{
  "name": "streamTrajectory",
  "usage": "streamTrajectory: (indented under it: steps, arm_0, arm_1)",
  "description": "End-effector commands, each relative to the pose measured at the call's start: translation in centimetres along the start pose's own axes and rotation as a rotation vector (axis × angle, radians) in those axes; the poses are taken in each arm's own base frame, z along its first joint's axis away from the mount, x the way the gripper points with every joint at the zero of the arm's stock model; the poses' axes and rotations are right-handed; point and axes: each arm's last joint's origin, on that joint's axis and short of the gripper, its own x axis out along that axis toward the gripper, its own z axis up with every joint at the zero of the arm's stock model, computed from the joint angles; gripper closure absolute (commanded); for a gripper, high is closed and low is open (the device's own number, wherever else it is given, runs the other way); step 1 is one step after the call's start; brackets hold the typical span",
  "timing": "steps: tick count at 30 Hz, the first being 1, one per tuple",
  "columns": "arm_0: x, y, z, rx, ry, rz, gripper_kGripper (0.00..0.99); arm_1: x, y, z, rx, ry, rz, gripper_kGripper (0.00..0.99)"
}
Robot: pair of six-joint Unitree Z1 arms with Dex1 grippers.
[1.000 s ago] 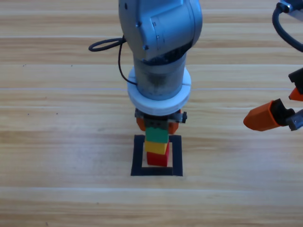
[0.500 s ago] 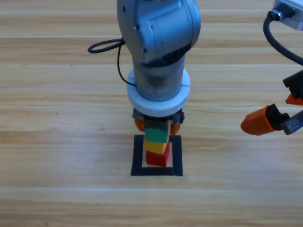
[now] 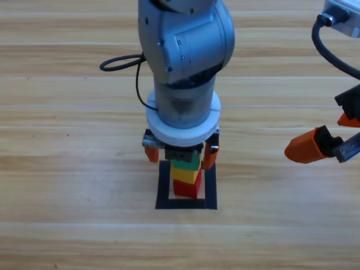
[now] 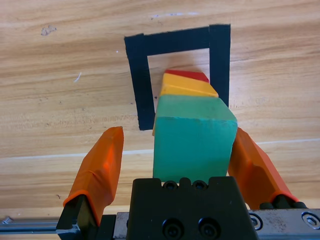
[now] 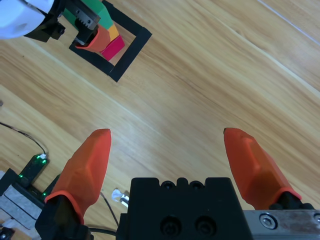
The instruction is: Stack the blocks in the rectangular block: red at the bottom, yellow in the middle, green on top
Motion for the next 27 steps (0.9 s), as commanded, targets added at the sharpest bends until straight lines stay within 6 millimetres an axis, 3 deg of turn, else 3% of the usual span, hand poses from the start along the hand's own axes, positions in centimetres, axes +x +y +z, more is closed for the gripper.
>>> streamTrajectory:
  steps: [1, 4, 8, 17, 19, 23, 27]
  arm_0:
    - [-7.9, 1.1, -2.4, -0.027, -0.206, -0.088, 0.151]
    - [-12.6, 2.9, -5.8, -0.050, -0.351, -0.126, 0.151]
    - [-13.8, 4.2, -9.8, -0.029, -0.458, -0.102, 0.094]
    - [-9.9, 7.8, -13.0, 0.022, -0.531, -0.084, 0.004]
    - [-8.8, 10.6, -14.7, 0.006, -0.587, -0.124, 0.000]
    - [-4.6, 16.6, -17.2, 0.013, -0.682, -0.211, 0.000]
    - [-1.5, 19.6, -18.6, 0.053, -0.717, -0.221, 0.000]
  arm_1:
    - [0.0, 0.4, -0.6, -0.017, 0.010, 0.074, 0.001]
    - [-0.2, 0.5, -0.6, -0.021, 0.005, 0.103, 0.001]
    - [0.0, 0.6, -0.7, -0.029, 0.012, 0.119, 0.001]
    - [0.2, 0.7, -0.7, -0.029, 0.015, 0.118, 0.001]
    - [0.2, 0.6, -0.7, -0.029, 0.013, 0.117, 0.001]
    - [0.1, 0.6, -0.7, -0.029, 0.011, 0.117, 0.001]
    - [0.1, 0.6, -0.7, -0.029, 0.010, 0.116, 0.001]
